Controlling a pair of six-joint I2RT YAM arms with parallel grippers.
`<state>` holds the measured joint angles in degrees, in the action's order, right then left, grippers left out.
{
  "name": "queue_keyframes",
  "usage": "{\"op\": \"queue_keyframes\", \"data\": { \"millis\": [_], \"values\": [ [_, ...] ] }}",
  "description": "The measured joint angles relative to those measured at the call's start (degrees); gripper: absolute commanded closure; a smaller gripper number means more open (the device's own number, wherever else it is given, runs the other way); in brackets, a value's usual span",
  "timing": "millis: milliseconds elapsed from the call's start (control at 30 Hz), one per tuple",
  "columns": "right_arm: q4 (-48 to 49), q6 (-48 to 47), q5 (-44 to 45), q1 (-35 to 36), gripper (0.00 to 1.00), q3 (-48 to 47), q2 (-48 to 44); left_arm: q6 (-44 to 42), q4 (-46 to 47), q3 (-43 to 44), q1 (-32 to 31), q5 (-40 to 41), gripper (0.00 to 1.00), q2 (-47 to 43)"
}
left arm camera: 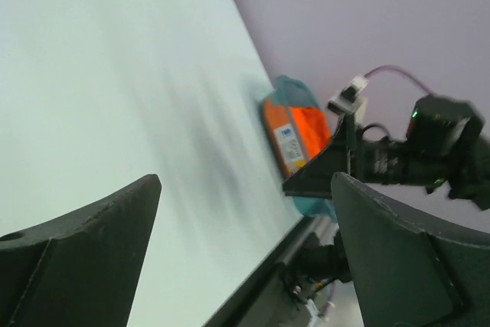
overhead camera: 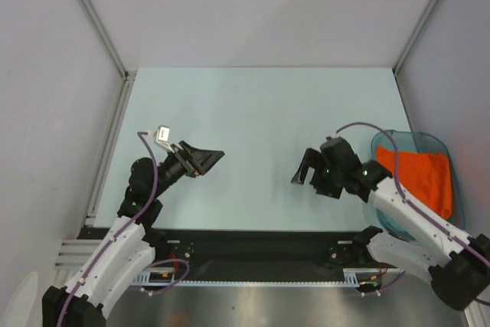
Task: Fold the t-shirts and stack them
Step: Grab the tshirt from the pile
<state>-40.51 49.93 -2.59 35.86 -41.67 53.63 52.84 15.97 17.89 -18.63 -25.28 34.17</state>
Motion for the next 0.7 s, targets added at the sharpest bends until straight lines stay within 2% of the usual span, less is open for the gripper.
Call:
{"op": "queue_keyframes", "data": {
  "millis": [100, 300, 367, 400, 467, 533, 633, 700],
  "values": [
    [-5.09, -5.49, 1.79, -9.29, 0.0, -10.36, 8.76, -4.22, -6.73, 6.99, 0.02, 3.06, 0.0, 3.39],
    [-7.52, -14.56, 0.59, -29.92, 0.02, -23.45, 17.68, -14.01, -21.22, 24.63, -0.07, 8.55, 0.0, 11.96],
    [-7.32, -15.43, 1.11, -35.71, 0.1, -24.44, 18.08, -16.13, -23.8, 26.38, -0.15, 9.77, 0.0, 11.63],
    [-7.1, -15.76, 2.03, -38.86, 0.19, -24.59, 18.08, -17.44, -24.98, 26.47, -0.2, 9.97, 0.0, 10.64],
    [-6.78, -15.85, 3.96, -46.45, 0.24, -24.06, 18.14, -20.98, -27.82, 26.47, -0.26, 9.53, 0.0, 8.04],
    [-6.64, -15.89, 6.34, -52.37, 0.24, -22.75, 18.43, -24.65, -30.16, 26.62, -0.63, 8.46, 0.0, 5.68],
    [-6.71, -16.31, 11.56, -56.98, 0.24, -20.0, 20.06, -29.14, -33.38, 27.56, -1.95, 7.02, 0.0, 4.2],
    [-5.33, -16.76, 13.46, -58.97, 0.33, -17.33, 21.38, -31.69, -34.8, 28.3, -3.63, 6.56, 0.0, 4.07]
  ]
}}
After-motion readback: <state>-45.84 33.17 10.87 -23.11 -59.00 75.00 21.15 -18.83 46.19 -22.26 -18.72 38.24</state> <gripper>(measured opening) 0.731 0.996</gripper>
